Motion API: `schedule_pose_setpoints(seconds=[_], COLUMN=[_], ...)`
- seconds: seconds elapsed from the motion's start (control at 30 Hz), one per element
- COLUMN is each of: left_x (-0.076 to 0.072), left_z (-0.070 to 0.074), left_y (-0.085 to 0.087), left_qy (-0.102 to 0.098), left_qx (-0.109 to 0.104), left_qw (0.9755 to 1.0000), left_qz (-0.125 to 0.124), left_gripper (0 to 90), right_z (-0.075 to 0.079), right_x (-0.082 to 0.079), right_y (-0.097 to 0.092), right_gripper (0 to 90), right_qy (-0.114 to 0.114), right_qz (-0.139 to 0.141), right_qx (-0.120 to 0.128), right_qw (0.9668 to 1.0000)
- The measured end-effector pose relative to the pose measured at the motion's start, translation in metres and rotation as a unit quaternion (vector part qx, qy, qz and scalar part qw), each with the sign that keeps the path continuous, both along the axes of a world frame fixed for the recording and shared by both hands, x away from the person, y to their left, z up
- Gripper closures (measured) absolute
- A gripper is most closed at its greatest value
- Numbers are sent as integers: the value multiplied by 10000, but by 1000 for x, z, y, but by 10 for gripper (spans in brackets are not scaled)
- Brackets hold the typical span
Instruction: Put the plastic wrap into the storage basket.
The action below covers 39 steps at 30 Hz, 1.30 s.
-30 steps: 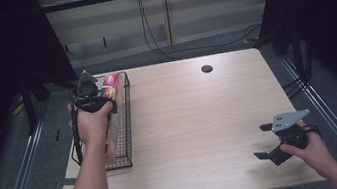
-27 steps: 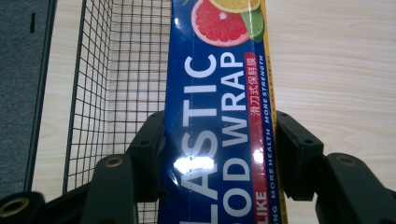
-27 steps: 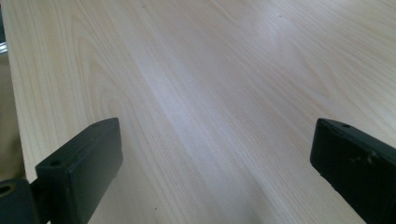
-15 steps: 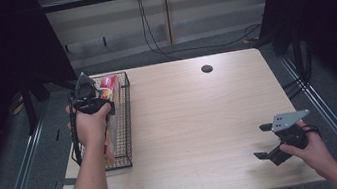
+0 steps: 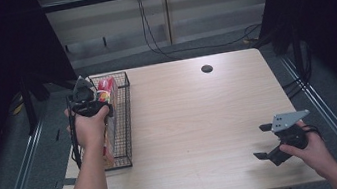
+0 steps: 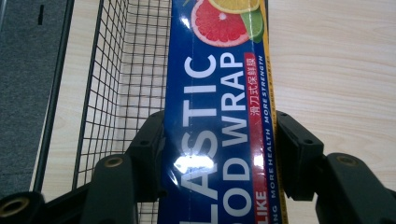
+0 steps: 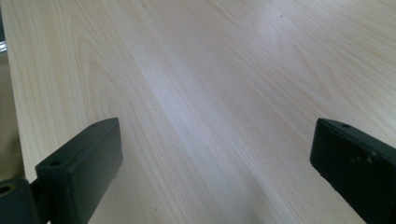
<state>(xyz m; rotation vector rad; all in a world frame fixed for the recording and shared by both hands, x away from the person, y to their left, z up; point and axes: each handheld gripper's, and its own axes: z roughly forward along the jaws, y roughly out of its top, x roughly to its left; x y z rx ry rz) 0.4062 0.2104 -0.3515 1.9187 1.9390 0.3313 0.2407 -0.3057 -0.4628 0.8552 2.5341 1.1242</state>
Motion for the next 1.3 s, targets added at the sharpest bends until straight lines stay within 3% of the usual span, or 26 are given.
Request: schedule_pose_setpoints(seconds=[0.57,1.3], left_x=[5,12], left_z=[-21,-35], left_y=[5,7], left_qy=[121,291], left_qx=[58,166], left_qw=[9999,9994], left_qz=[18,105], left_gripper=[438,436], right_z=[-1,-2], right_x=[0,1], right_y=[0,0], right_gripper=[22,23], right_qy=[53,49], right_qz=[39,40], right_qx=[-12,-33], right_qw=[10000,10000])
